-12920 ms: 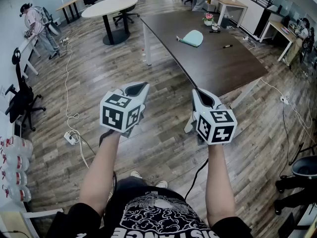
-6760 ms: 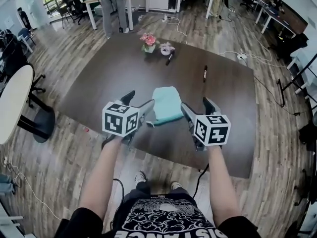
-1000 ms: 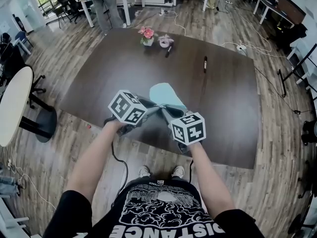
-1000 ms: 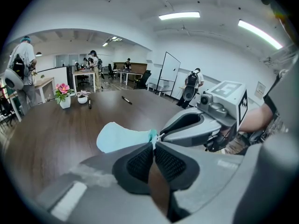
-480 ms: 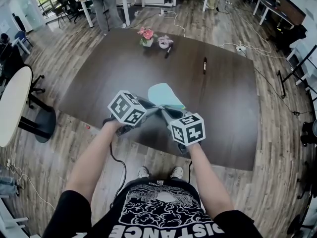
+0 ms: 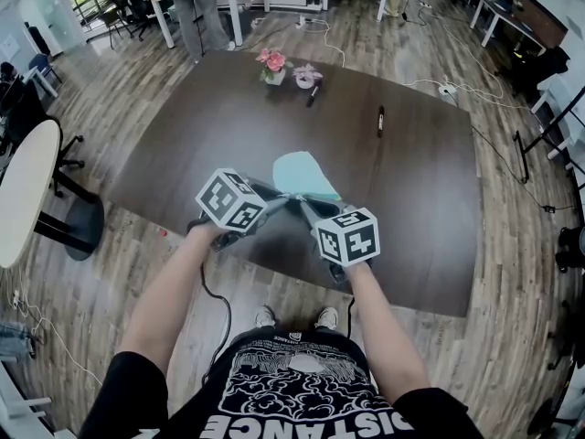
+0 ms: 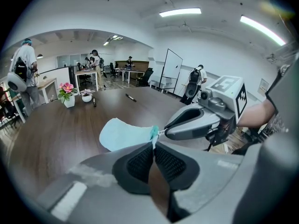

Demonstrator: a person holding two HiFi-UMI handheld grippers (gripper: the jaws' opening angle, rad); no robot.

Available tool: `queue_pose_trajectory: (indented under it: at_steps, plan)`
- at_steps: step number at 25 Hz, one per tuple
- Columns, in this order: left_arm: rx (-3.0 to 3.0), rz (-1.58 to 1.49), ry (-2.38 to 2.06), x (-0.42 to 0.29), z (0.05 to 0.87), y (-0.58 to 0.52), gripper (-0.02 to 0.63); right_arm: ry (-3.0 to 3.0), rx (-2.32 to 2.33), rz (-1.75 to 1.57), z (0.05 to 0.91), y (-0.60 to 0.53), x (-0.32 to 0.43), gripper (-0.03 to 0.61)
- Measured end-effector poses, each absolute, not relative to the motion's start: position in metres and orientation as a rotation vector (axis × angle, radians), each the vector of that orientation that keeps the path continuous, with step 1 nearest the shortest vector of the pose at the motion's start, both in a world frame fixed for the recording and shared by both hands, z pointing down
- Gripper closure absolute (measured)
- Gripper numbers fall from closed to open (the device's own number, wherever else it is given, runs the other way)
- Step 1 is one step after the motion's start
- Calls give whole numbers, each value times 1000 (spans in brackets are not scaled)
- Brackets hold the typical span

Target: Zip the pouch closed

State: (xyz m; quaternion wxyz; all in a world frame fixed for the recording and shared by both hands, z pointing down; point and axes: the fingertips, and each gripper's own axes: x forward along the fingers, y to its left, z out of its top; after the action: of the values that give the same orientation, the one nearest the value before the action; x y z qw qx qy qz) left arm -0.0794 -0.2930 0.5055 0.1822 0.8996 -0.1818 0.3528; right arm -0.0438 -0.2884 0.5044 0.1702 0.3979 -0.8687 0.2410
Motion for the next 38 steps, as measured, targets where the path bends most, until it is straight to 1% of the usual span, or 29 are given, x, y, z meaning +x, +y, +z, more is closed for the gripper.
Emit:
queue_pose_trajectory:
  at_steps: [38]
  plan:
    - [2483, 989, -651, -106, 511, -306, 592, -2434, 1169, 703, 510, -292, -32, 572]
